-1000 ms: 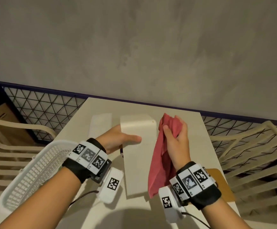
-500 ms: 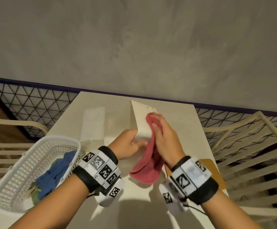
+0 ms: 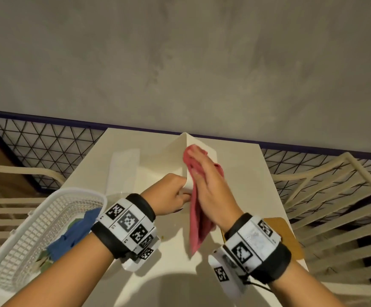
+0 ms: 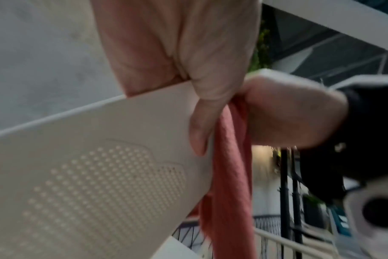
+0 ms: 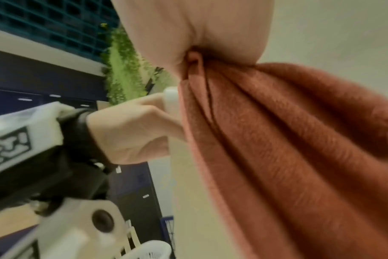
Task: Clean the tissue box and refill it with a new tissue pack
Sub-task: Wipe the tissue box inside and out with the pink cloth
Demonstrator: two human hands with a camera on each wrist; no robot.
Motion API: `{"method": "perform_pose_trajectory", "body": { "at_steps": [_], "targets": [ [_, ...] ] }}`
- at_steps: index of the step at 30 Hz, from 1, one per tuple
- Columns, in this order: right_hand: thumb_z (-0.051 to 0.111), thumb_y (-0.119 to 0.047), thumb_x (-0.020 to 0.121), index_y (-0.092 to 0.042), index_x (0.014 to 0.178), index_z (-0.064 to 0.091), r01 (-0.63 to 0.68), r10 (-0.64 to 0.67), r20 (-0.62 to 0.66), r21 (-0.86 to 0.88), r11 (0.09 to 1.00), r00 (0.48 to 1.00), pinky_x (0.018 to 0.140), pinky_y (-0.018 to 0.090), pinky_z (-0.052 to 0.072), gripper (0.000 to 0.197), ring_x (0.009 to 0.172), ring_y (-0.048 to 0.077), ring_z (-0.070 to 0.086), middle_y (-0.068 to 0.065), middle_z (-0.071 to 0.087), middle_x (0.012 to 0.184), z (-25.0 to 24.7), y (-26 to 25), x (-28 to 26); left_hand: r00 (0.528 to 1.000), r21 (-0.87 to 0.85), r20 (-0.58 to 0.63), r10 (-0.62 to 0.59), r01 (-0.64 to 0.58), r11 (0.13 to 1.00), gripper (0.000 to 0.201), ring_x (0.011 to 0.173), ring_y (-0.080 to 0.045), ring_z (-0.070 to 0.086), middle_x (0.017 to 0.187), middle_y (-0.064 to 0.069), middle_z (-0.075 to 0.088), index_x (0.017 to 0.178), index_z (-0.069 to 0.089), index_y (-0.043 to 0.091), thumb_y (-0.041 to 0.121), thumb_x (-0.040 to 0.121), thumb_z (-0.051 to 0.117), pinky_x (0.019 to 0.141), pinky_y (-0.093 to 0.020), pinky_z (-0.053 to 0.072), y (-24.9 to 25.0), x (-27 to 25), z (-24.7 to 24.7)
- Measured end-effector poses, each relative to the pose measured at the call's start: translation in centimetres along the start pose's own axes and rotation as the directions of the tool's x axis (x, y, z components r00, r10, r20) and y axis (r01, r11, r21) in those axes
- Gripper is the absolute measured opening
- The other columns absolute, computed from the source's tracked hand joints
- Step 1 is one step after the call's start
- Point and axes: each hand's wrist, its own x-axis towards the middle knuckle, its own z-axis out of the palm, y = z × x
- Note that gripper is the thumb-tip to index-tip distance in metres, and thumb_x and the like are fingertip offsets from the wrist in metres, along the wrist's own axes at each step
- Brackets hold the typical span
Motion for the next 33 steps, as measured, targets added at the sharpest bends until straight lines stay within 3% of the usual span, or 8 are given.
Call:
{"method": "perform_pose_trajectory", "body": {
  "at_steps": [2, 5, 11, 14, 20, 23, 28, 33],
  "targets": [
    [0.034, -0.012, 0.095, -0.017, 0.134, 0.044, 0.045, -0.044, 0.028, -0.029, 0.999, 0.999, 0.111, 0.012, 0.024, 0.04, 0.132, 0.003, 0.032, -0.009, 0.038, 0.141, 0.3, -0.8, 0.6, 1.0, 0.051, 0.016, -0.009, 0.008, 0.999, 0.031, 0.049, -0.011, 0.037, 0.054, 0.001, 0.046, 0.055, 0.047, 0.008, 0.001, 0.085, 0.05, 0.053, -0.02, 0.026, 0.7, 0.0, 0.3],
    [0.033, -0.018, 0.096, -0.021, 0.129, 0.045, -0.048, 0.048, -0.046, 0.004, 0.999, 0.998, 0.107, 0.026, 0.035, 0.036, 0.12, 0.007, 0.048, -0.004, 0.052, 0.132, -0.7, -0.4, 3.1, 0.996, 0.052, 0.026, 0.087, -0.088, 0.995, 0.017, 0.058, -0.006, 0.047, 0.06, -0.002, 0.054, 0.076, 0.063, -0.005, 0.001, 0.085, 0.05, 0.056, -0.016, 0.029, 1.2, -0.3, 1.1],
    [0.047, -0.018, 0.093, -0.022, 0.093, 0.057, -0.373, 0.43, -0.129, 0.318, 0.872, 0.894, 0.087, 0.023, 0.046, 0.011, 0.099, 0.014, 0.058, -0.008, 0.063, 0.094, -4.5, 1.9, 4.5, 0.995, 0.117, 0.063, 0.082, -0.089, 0.989, 0.025, 0.1, -0.028, 0.06, 0.106, -0.016, 0.068, 0.102, 0.063, -0.002, 0.017, 0.09, 0.051, 0.08, -0.027, 0.041, 0.4, -1.2, 1.7],
    [0.057, -0.015, 0.088, -0.02, 0.091, 0.057, -0.353, 0.43, -0.119, 0.399, 0.846, 0.895, 0.078, 0.018, 0.048, 0.006, 0.091, 0.012, 0.058, -0.007, 0.061, 0.092, -5.4, 2.5, 3.1, 0.999, -0.13, 0.044, 0.016, -0.01, 0.991, 0.02, 0.092, -0.017, 0.057, 0.106, -0.014, 0.064, 0.103, 0.064, 0.001, 0.004, 0.083, 0.06, 0.079, -0.014, 0.042, 0.3, -1.2, 1.0],
    [0.054, -0.018, 0.09, -0.016, 0.113, 0.049, -0.287, 0.334, -0.177, 0.248, 0.925, 0.926, 0.07, 0.004, 0.046, 0.023, 0.086, 0.0, 0.055, -0.015, 0.054, 0.093, -4.8, 2.8, 1.4, 0.976, -0.854, 0.097, -0.195, 0.182, 0.488, 0.067, 0.087, -0.01, 0.062, 0.097, 0.005, 0.068, 0.109, 0.057, 0.028, -0.006, 0.051, 0.056, 0.068, -0.02, 0.05, 0.1, -0.8, -0.4],
    [0.049, -0.015, 0.093, -0.009, 0.12, 0.046, -0.28, 0.34, -0.245, 0.248, 0.927, 0.908, 0.069, -0.001, 0.044, 0.027, 0.086, -0.005, 0.05, -0.016, 0.05, 0.094, -4.0, 3.0, 1.0, 0.95, -0.954, 0.158, -0.27, 0.217, 0.207, 0.036, 0.088, -0.01, 0.066, 0.099, 0.005, 0.071, 0.116, 0.057, 0.023, 0.011, 0.082, 0.054, 0.077, -0.025, 0.049, 0.4, -0.4, 0.0],
    [0.043, -0.017, 0.093, -0.014, 0.118, 0.049, -0.107, 0.096, -0.259, -0.028, 0.994, 0.961, 0.109, 0.019, 0.026, 0.026, 0.126, 0.01, 0.036, -0.004, 0.043, 0.127, -1.4, 2.2, -0.8, 0.905, -0.932, 0.051, -0.422, 0.195, 0.306, 0.028, 0.08, -0.009, 0.067, 0.099, 0.003, 0.069, 0.116, 0.057, 0.017, 0.012, 0.094, 0.04, 0.062, -0.017, 0.052, 0.4, 0.0, 0.2],
    [0.03, -0.023, 0.096, -0.01, 0.136, 0.039, 0.107, -0.075, 0.108, -0.341, 0.934, 0.991, 0.114, 0.023, 0.006, 0.043, 0.143, 0.015, 0.015, 0.002, 0.031, 0.149, 1.1, 0.3, -1.7, 0.847, -0.754, -0.197, -0.494, 0.191, 0.628, 0.046, 0.112, -0.009, 0.048, 0.119, 0.005, 0.054, 0.128, 0.051, 0.019, 0.042, 0.097, 0.026, 0.1, -0.023, 0.033, 1.3, 0.8, -0.1]
  ]
}}
